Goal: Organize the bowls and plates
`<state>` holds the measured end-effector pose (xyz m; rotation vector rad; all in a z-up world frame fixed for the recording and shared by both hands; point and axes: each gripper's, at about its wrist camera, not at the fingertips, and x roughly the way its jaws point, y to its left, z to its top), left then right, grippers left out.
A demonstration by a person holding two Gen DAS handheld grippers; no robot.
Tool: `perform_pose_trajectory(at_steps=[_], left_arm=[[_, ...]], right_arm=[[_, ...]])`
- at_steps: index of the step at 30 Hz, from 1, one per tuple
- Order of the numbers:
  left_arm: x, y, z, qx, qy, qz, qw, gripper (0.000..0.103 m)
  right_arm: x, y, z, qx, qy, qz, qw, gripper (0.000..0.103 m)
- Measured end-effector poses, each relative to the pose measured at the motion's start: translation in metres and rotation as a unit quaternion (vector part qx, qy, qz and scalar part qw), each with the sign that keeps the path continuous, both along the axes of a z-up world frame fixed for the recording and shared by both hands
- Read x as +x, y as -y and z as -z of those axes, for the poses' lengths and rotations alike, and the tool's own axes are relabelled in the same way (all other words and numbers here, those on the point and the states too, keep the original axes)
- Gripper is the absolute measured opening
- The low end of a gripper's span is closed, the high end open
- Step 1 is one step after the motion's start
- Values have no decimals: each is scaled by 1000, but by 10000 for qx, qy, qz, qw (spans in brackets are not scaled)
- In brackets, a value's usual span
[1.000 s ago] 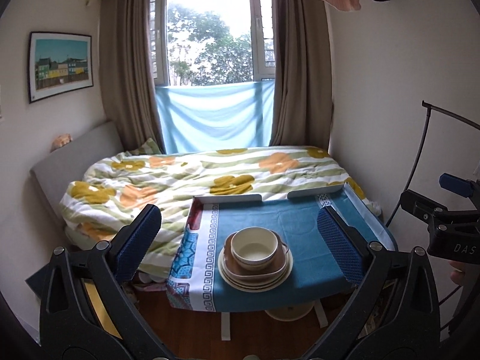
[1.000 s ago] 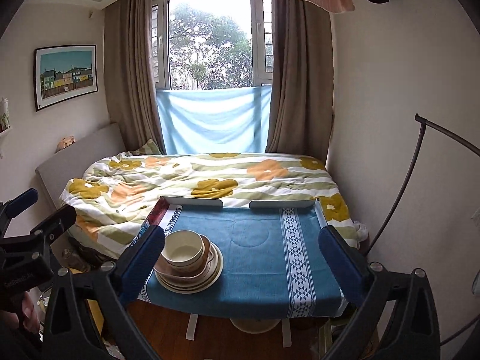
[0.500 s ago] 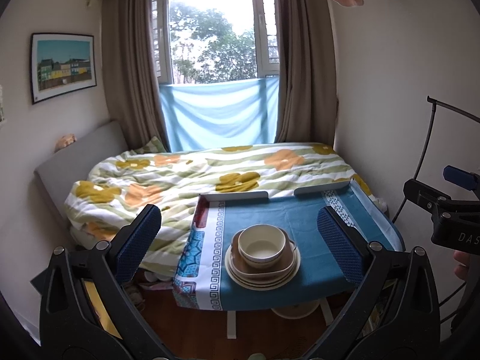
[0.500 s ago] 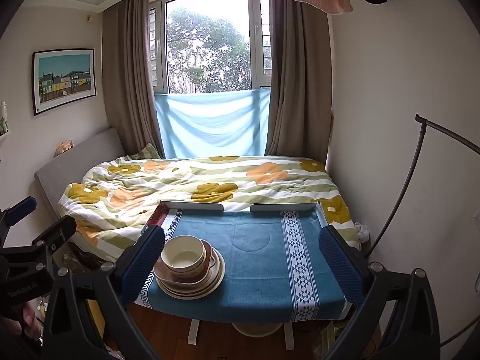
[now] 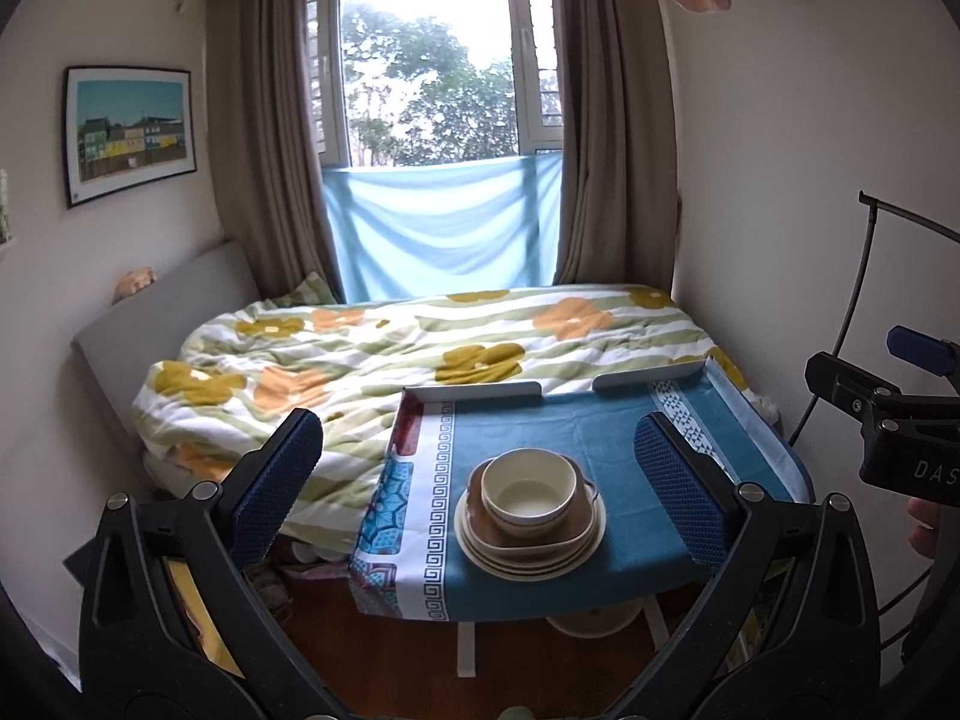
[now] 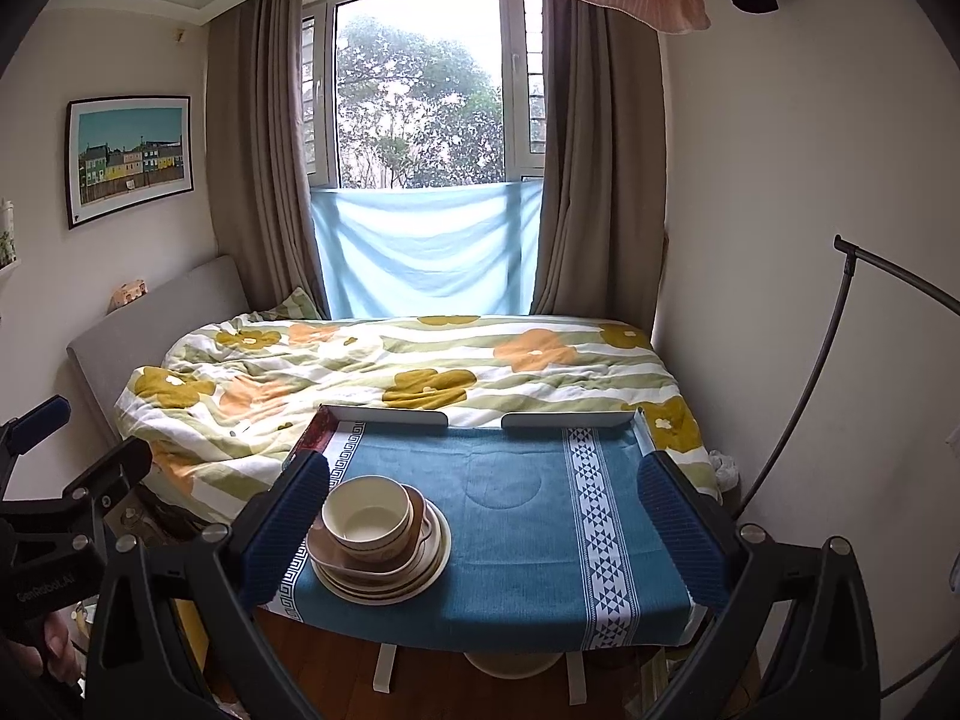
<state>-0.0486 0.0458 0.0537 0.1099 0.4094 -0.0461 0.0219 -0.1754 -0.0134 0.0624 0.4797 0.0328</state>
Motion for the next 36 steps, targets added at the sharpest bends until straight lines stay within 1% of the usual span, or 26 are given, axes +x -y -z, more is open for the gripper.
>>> perform_pose_trajectory(at_steps=[20, 25, 36], left_arm=[[2, 1, -1, -35, 12, 13, 10000, 103], [4, 2, -1, -121, -26, 36, 9999, 103], [4, 6, 0, -132, 8, -28, 9999, 103]], right_arm=[[3, 0, 3, 12, 0, 0, 10000, 102], [4, 0, 4, -11, -23, 12, 10000, 102], [3, 1, 4, -14, -13, 22, 10000, 102]])
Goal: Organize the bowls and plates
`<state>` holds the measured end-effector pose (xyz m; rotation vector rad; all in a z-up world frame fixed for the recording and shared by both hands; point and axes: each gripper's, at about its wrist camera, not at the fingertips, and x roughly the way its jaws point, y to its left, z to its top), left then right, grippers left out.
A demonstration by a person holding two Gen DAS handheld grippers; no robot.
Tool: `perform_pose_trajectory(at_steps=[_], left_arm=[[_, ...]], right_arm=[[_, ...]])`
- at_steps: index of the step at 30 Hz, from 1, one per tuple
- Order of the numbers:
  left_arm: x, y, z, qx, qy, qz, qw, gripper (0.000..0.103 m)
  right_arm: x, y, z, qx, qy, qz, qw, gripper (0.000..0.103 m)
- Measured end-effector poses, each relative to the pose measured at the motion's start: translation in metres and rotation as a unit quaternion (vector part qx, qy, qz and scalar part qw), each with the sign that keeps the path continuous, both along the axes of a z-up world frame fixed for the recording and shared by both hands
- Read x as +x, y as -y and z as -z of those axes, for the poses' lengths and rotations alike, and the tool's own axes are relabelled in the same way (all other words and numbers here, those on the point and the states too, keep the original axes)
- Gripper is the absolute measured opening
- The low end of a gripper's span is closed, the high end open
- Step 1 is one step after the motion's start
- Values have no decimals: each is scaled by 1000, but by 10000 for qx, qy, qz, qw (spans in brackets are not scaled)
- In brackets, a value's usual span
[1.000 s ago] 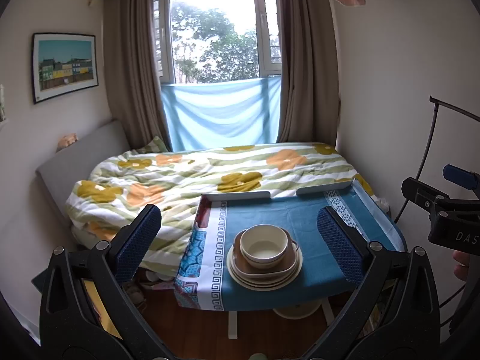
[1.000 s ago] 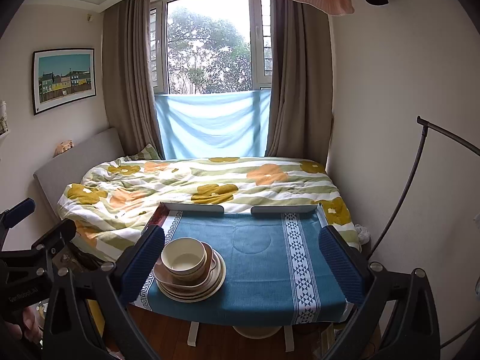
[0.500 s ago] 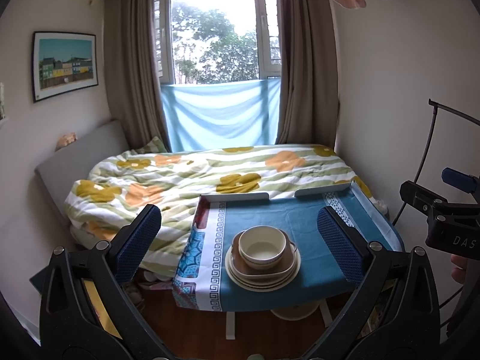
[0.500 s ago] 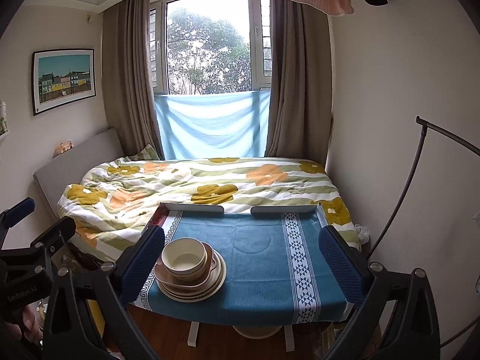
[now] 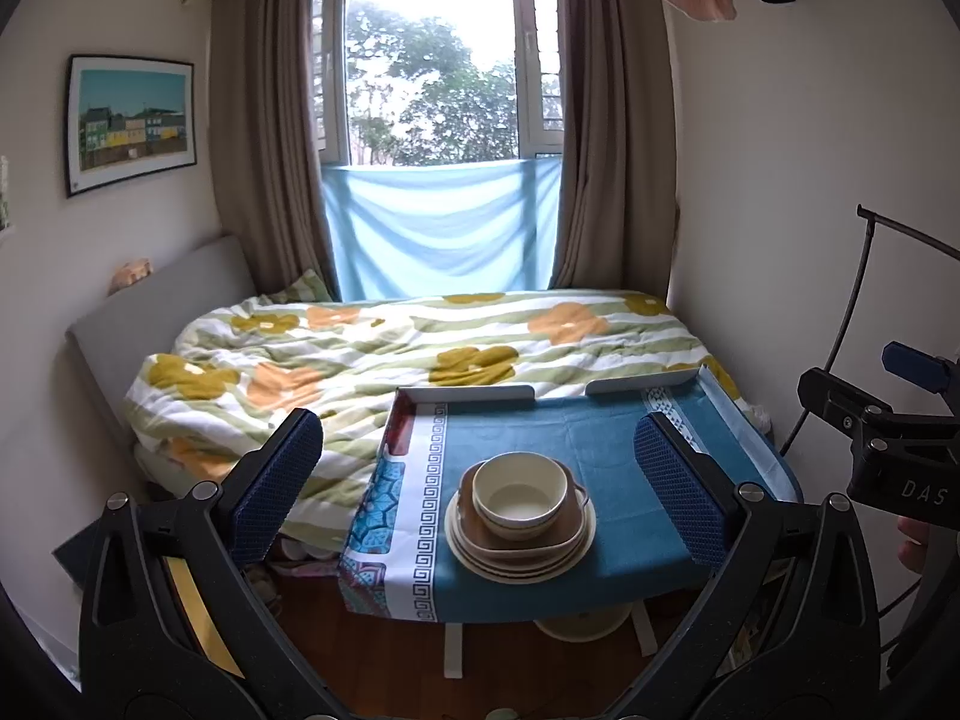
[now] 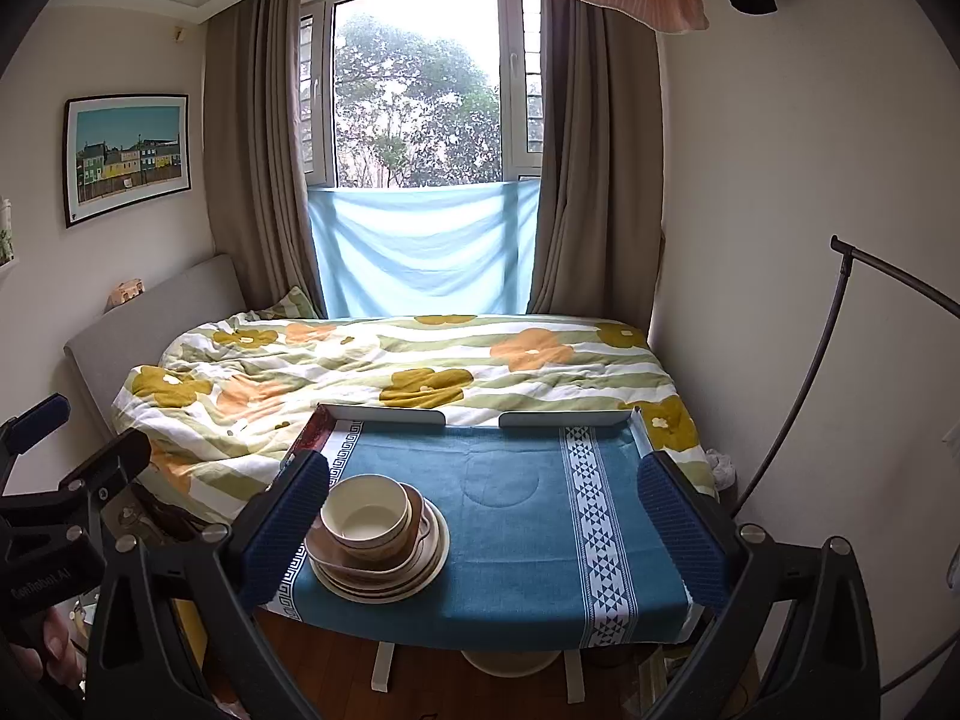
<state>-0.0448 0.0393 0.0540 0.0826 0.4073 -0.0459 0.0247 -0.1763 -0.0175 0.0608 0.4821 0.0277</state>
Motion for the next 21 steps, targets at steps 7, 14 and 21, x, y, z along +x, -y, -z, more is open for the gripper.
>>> perform_pose_trajectory(at_steps=[7, 14, 21], left_arm=[[0, 3, -1, 34, 32, -80, 10000, 103], [0, 3, -1, 80, 128, -274, 9995, 103], [-3, 5, 1, 52, 167, -157, 9997, 103]], right_arm=[[0, -1, 0, 4, -1, -3, 10000, 102], [1, 3, 1, 28, -28, 10, 10000, 102], [5, 4, 4, 44, -114, 11, 9999, 102]])
